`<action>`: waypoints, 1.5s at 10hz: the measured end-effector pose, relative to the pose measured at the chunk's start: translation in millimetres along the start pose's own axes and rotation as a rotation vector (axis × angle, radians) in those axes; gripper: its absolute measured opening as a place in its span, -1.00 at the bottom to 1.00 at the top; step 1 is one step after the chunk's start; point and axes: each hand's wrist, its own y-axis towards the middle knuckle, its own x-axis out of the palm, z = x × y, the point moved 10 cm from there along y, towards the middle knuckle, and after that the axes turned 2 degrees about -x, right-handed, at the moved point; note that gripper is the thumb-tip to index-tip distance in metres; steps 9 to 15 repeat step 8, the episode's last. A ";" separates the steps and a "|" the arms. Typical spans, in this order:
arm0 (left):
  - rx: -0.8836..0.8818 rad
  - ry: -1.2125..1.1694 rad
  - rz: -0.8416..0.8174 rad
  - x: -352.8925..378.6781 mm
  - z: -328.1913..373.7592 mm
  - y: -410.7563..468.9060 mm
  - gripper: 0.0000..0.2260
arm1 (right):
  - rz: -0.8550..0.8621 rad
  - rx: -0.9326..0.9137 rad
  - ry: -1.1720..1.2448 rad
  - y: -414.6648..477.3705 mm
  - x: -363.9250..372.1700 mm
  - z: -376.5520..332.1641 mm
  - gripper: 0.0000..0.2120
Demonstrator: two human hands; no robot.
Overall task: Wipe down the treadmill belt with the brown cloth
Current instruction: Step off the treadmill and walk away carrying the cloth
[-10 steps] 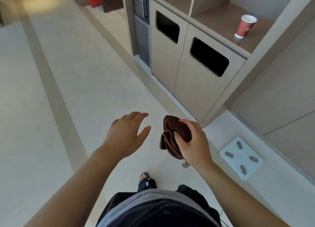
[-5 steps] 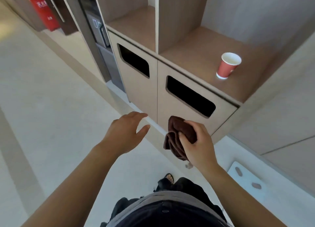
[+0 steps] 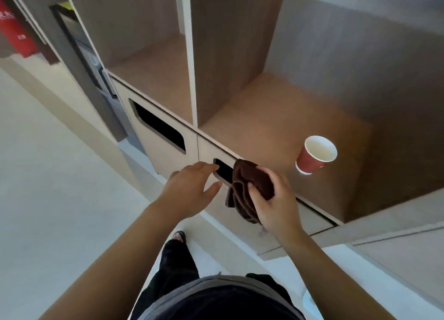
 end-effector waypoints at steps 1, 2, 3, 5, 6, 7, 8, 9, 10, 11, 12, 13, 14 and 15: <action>0.070 0.012 -0.013 -8.9 -10.9 30.4 -0.58 | 0.093 0.013 -0.010 34.3 2.5 -5.5 -0.68; 0.153 0.056 -0.044 -19.0 -23.5 57.3 -0.57 | 0.204 0.034 -0.049 68.9 3.6 -13.7 -0.68; 0.254 0.069 -0.077 -28.2 -29.5 79.9 -0.56 | 0.267 0.055 -0.073 103.7 5.3 -21.7 -0.69; 0.439 0.071 -0.133 -43.5 -30.4 108.7 -0.57 | 0.193 0.238 -0.356 182.6 17.5 -4.8 -0.54; 0.512 0.074 -0.168 -46.6 -33.9 118.3 -0.57 | 0.086 0.339 -0.435 188.8 36.3 10.8 -0.46; 0.554 0.067 -0.234 -39.5 -37.4 126.7 -0.56 | 0.174 0.307 -0.429 173.2 37.2 1.8 -0.49; 0.588 0.067 -0.250 -36.8 -36.8 135.2 -0.56 | 0.255 0.275 -0.433 153.6 35.4 -12.4 -0.51; 0.588 0.067 -0.250 -36.8 -36.8 135.2 -0.56 | 0.255 0.275 -0.433 153.6 35.4 -12.4 -0.51; 0.588 0.067 -0.250 -36.8 -36.8 135.2 -0.56 | 0.255 0.275 -0.433 153.6 35.4 -12.4 -0.51; 0.588 0.067 -0.250 -36.8 -36.8 135.2 -0.56 | 0.255 0.275 -0.433 153.6 35.4 -12.4 -0.51; 0.588 0.067 -0.250 -36.8 -36.8 135.2 -0.56 | 0.255 0.275 -0.433 153.6 35.4 -12.4 -0.51; 0.588 0.067 -0.250 -36.8 -36.8 135.2 -0.56 | 0.255 0.275 -0.433 153.6 35.4 -12.4 -0.51; 0.588 0.067 -0.250 -36.8 -36.8 135.2 -0.56 | 0.255 0.275 -0.433 153.6 35.4 -12.4 -0.51; 0.588 0.067 -0.250 -36.8 -36.8 135.2 -0.56 | 0.255 0.275 -0.433 153.6 35.4 -12.4 -0.51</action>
